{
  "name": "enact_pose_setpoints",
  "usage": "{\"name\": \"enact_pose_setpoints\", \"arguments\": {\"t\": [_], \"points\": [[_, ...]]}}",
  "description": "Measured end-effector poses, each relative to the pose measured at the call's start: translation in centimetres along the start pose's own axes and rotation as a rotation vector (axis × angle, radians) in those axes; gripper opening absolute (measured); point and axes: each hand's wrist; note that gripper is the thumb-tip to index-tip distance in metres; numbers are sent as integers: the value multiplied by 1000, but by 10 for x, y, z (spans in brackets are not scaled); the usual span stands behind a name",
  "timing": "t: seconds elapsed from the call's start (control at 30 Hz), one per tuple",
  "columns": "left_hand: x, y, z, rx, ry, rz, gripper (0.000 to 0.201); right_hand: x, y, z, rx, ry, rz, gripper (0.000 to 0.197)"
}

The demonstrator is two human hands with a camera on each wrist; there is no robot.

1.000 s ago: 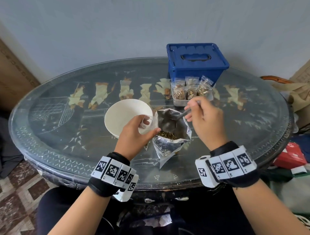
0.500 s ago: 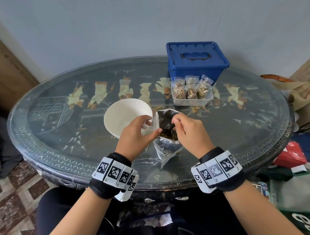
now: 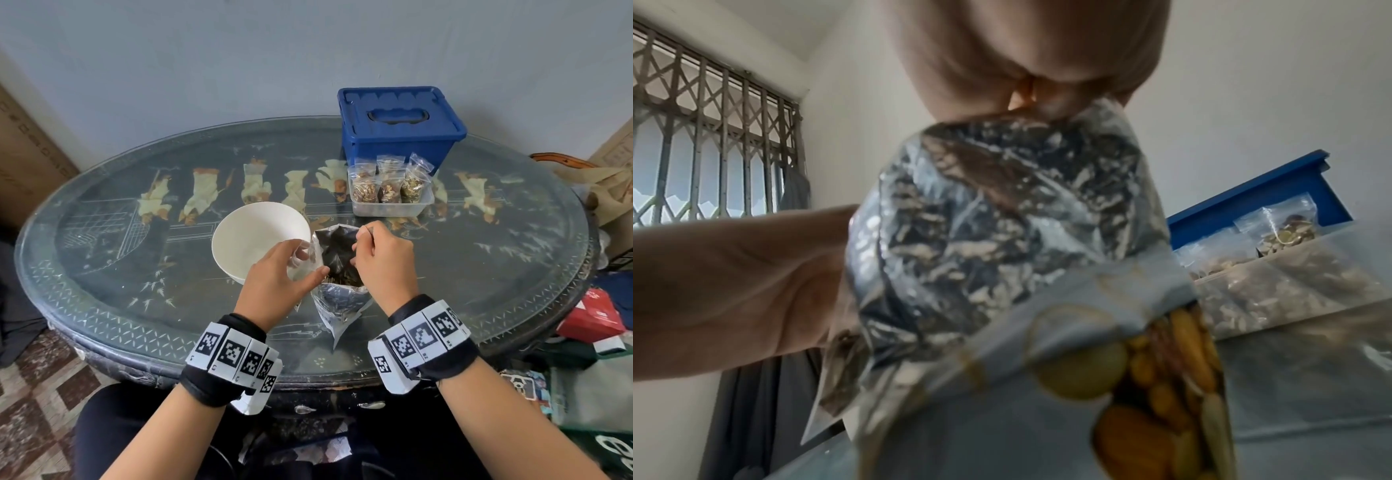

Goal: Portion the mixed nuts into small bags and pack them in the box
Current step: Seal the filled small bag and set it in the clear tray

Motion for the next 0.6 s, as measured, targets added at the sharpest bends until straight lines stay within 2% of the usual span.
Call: {"name": "enact_pose_setpoints", "arguments": {"t": [0.3,0.6], "points": [[-1,-15,4,-46,-26,15,47,3,-9,5,96,-14,-65,25],[0,-16,6,-56,-3,-4,49,-7,-12,11,140,-64,-23,25]]}}
Point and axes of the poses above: each hand's wrist, its own y-axis away from the middle knuckle, its own x-axis out of the palm, z = x × y
